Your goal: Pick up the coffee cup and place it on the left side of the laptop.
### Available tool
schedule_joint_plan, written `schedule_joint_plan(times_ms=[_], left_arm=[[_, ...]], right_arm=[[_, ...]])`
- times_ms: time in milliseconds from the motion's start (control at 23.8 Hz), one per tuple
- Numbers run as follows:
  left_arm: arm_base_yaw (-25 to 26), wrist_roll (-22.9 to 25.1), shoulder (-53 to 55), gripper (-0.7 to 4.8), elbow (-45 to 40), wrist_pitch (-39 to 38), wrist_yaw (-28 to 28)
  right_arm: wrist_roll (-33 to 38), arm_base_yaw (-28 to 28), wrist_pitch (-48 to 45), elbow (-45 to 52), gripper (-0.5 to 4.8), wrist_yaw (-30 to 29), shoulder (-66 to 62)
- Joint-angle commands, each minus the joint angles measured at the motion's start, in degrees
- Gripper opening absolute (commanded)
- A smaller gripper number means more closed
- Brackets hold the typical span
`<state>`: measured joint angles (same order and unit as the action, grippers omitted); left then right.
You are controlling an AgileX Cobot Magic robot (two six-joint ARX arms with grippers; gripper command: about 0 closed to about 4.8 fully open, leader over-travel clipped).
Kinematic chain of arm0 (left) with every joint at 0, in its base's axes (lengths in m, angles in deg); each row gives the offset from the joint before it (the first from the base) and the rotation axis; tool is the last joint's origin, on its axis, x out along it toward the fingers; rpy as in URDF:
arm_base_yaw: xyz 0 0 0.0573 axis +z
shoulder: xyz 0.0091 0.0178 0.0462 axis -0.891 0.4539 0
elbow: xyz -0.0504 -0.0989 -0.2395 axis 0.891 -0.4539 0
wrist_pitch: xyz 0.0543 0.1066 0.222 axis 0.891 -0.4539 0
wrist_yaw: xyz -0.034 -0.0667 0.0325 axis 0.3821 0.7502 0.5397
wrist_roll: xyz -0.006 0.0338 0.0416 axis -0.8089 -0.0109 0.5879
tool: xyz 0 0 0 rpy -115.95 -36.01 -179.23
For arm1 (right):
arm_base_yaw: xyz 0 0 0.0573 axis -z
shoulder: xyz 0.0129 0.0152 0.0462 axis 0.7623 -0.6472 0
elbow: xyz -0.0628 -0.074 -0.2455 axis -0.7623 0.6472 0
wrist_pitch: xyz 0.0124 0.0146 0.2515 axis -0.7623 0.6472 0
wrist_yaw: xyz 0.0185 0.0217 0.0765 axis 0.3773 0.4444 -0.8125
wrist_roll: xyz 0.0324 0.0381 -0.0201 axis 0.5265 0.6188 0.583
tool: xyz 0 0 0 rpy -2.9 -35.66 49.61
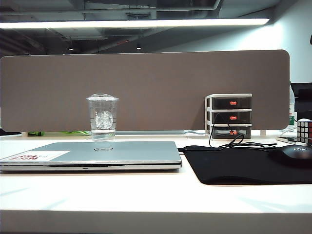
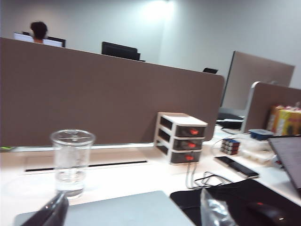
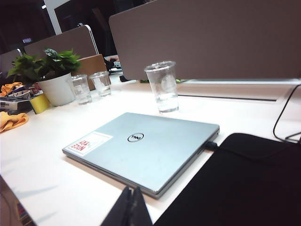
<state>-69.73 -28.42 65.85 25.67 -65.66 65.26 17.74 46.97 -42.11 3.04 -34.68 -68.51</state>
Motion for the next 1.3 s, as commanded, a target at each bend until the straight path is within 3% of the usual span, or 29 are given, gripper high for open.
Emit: schedule_joint_plan(times_ms=[42, 168, 252, 335, 587, 755, 1174, 1300], left_arm=[[0.1, 3.1, 5.3, 3.76, 2.1, -2.1, -0.7], [0.1, 3.5, 12.9, 3.82, 3.3, 2.2, -0.2], [0.1, 5.2, 19.6, 3.95, 3.3, 11.3, -0.3], [0.3, 7.3, 28.7, 4.79, 3.8, 19.3, -0.4], [0.5, 14.1, 50.5, 4.79, 7.4, 31.6, 0.1], [0.5, 12.7, 70.2, 4.79, 14.9, 41.7, 4.9], [1.7, 15.6, 95.3, 4.79, 34.3, 44.1, 6.1], [1.9, 15.6, 98.4, 4.79, 36.3, 44.2, -2.6]], right_arm=[[0.2, -0.1, 0.6, 0.4, -0.05, 0.0, 0.1], [0.2, -0.1, 0.6, 0.4, -0.05, 0.0, 0.1], [0.2, -0.1, 0.6, 0.4, -0.05, -0.1, 0.1], [0.2, -0.1, 0.6, 0.4, -0.04, -0.1, 0.1], [0.2, 0.0, 1.2, 0.4, 0.02, -0.2, 0.1], [0.2, 0.0, 1.8, 0.4, 0.01, -1.4, 0.1], [0.2, 0.0, 4.8, 0.4, 0.01, -1.6, 0.1], [0.2, 0.0, 4.8, 0.4, 0.01, -1.6, 0.1]])
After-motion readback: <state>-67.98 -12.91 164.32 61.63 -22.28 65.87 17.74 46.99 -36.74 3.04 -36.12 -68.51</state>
